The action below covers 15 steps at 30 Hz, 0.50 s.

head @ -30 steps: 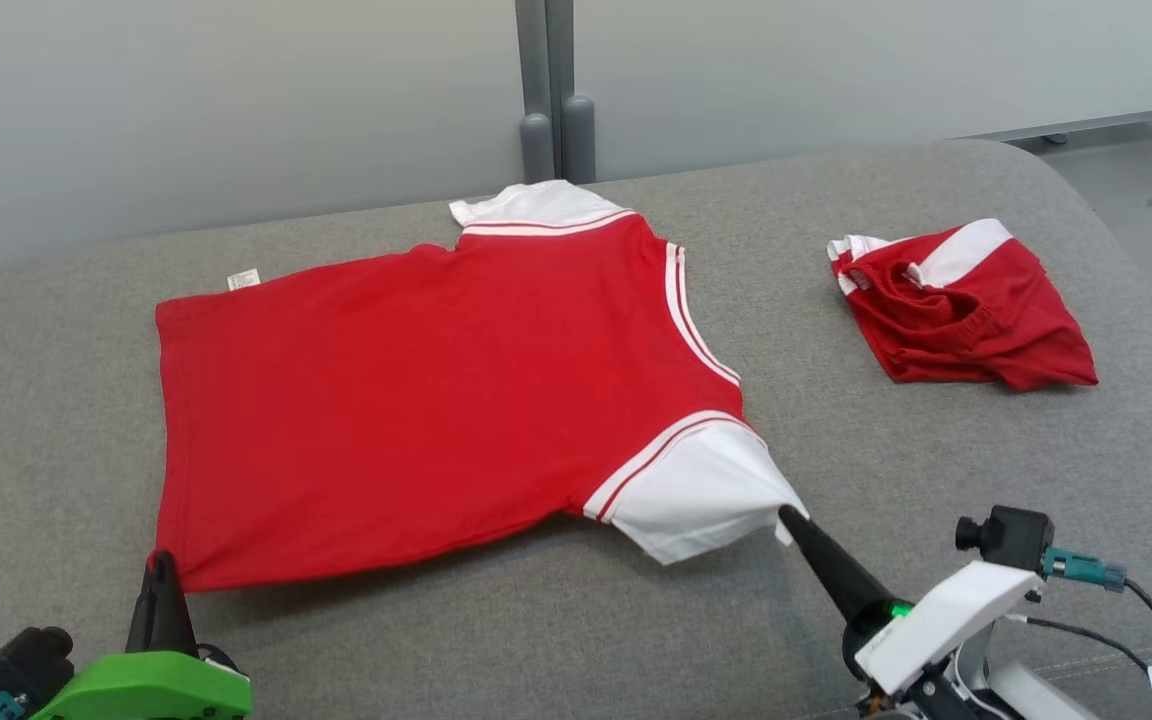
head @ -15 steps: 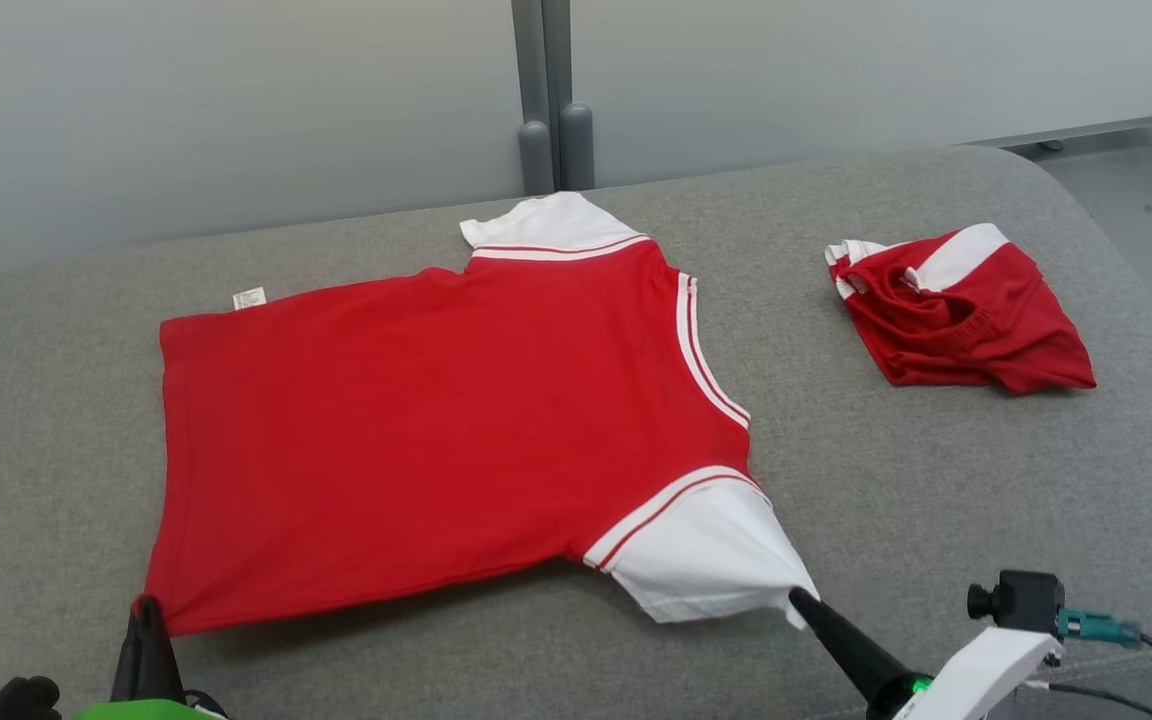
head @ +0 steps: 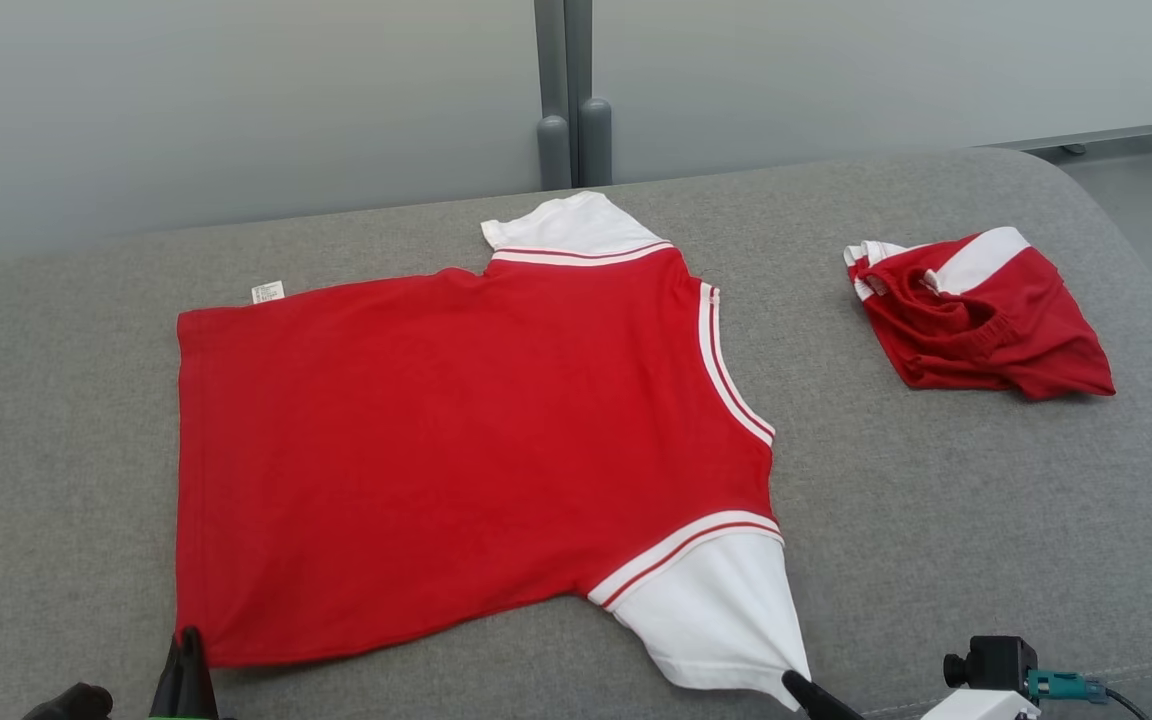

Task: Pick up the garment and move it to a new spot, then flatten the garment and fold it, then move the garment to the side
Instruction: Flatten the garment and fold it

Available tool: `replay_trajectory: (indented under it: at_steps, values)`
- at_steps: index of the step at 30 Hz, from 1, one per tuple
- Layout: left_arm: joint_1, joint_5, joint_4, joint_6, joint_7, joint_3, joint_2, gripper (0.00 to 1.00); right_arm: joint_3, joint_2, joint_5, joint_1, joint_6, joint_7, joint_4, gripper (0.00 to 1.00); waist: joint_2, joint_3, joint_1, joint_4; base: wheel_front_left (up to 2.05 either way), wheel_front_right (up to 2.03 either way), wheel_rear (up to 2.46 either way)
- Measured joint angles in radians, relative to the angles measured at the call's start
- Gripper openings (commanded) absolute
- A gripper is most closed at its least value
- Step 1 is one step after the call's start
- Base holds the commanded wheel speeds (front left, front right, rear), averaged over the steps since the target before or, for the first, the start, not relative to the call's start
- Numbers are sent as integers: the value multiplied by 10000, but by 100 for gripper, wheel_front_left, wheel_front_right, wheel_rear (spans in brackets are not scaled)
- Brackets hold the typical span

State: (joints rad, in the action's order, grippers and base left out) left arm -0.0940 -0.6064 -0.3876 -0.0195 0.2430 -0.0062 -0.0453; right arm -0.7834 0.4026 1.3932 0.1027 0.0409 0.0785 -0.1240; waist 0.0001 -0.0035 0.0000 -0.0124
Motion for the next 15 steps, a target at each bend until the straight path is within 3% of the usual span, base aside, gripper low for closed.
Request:
replay_trajectory:
  at_steps: [1, 2, 4, 5, 6, 7, 8, 9, 15]
  values:
    - [8, 40, -100, -75, 0, 0, -38, 0, -2, -82, -94, -26, -61, 36, -180, 3, 0, 8, 0, -7, 0, 0, 0]
    - [9, 40, -151, -77, -2, 0, -56, 0, -19, -130, -130, -37, -123, 77, -276, 22, 0, 13, 0, -11, 0, 0, 0]
    - [13, 71, -222, -150, -2, -2, -61, 5, -84, -194, -265, -84, -167, 90, -476, 29, 0, 20, 0, -22, 0, 0, 0]
    - [14, 90, -253, -163, 0, -2, -61, 21, -88, -224, -332, -107, -174, 105, -568, 43, 0, 23, 0, -26, 0, 0, 0]
    - [15, 102, -282, -169, 0, 0, -61, 31, -84, -259, -345, -122, -213, 171, -654, 49, 0, 26, 0, -29, 0, 0, 0]
    - [16, 104, -316, -174, 0, 0, -59, 49, -88, -286, -395, -128, -255, 190, -738, 75, 0, 27, 0, -31, 0, 0, 0]
    - [16, 109, -357, -178, 0, 2, -59, 97, -90, -301, -437, -130, -259, 207, -815, 92, 0, 27, 0, -32, 0, 0, 0]
    - [16, 119, -405, -178, 0, 0, -59, 100, -92, -314, -487, -135, -263, 270, -886, 100, 0, 26, 0, -32, 0, 0, 0]
    - [16, 176, -571, -263, 0, 6, -59, 100, -125, -311, -717, -245, -337, 393, -1220, 100, 0, 3, 0, -12, 0, 0, 0]
